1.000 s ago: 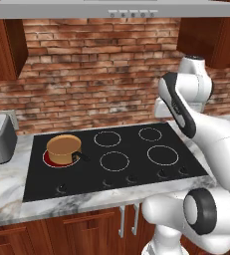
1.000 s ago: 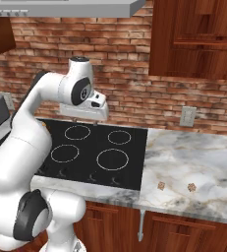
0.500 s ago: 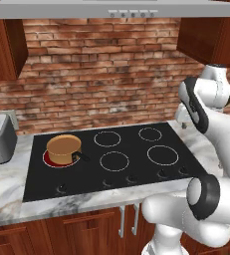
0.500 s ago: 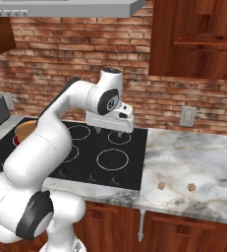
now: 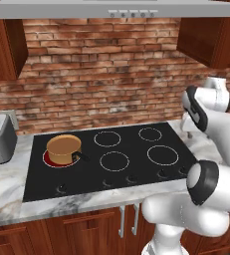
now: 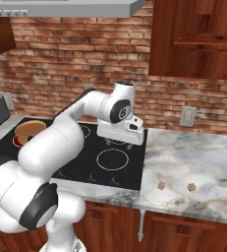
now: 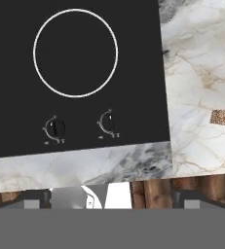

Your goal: Pick up the sugar cube(s) and place them in the saucepan with hot chocolate.

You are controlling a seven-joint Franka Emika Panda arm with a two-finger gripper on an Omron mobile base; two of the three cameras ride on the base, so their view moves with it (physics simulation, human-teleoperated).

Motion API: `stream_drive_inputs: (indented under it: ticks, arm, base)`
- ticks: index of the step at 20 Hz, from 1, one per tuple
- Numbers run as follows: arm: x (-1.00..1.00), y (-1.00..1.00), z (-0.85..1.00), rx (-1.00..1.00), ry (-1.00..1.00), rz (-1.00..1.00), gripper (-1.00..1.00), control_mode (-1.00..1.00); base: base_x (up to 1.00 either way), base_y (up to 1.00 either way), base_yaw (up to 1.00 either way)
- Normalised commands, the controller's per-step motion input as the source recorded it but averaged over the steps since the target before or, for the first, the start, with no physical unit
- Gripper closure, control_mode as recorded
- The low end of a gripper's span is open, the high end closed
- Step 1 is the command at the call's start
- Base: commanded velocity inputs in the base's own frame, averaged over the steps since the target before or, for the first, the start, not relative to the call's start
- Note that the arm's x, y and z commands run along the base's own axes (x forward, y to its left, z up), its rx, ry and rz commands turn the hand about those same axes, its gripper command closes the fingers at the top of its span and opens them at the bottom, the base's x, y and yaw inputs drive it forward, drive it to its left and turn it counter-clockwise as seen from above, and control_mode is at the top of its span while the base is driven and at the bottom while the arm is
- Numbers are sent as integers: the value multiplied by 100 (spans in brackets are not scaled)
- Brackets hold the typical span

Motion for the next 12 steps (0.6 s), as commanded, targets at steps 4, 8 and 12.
stream_drive_inputs:
  ticks: [4,8,12]
  arm:
    - [0,-54,-28,0,2,0,-100,-100]
    - [-1,-51,-42,0,4,0,-100,-100]
    - [0,-33,-55,0,5,0,-100,-100]
  base:
    - [0,0,0]
    - [0,0,0]
    - [0,0,0]
